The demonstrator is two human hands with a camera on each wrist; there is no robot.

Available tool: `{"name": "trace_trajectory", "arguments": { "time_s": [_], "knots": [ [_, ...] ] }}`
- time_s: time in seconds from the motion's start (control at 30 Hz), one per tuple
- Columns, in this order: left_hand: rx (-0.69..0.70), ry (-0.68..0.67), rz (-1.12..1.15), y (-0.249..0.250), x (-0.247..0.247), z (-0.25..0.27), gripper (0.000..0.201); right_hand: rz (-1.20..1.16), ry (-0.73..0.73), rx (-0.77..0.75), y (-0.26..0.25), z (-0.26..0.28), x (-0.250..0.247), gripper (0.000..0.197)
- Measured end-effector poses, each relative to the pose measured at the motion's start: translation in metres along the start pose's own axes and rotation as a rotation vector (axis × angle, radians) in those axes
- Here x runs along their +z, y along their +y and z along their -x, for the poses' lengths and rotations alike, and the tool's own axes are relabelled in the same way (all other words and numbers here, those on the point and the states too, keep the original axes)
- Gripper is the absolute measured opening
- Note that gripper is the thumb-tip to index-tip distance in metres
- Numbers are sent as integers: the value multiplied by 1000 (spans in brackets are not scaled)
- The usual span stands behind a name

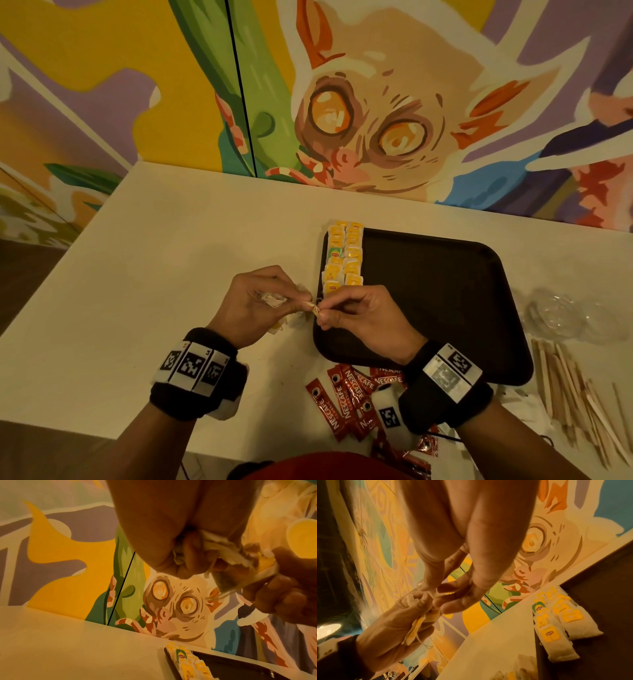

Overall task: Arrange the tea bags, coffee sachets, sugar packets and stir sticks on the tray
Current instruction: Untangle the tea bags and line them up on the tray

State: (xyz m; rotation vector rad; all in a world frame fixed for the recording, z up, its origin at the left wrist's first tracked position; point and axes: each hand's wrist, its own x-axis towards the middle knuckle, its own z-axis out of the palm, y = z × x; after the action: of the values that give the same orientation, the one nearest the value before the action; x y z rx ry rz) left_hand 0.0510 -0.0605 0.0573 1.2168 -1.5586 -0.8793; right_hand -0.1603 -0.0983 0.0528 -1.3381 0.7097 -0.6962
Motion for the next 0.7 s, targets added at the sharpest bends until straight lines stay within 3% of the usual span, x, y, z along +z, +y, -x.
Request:
{"name": "trace_trajectory", "arguments": {
  "time_s": [0.2,0.47,0.7],
  "knots": [
    [-69,6,21,-1,2,0,13,-32,-1,0,-5,0,2,8],
    [-78,-20,-69,2,8,-2,14,16,46,39,-5,0,-1,30],
    [-43,-56,-160,2,10,-4,16,214,120,43,-4,2,-7,12]
  ]
}}
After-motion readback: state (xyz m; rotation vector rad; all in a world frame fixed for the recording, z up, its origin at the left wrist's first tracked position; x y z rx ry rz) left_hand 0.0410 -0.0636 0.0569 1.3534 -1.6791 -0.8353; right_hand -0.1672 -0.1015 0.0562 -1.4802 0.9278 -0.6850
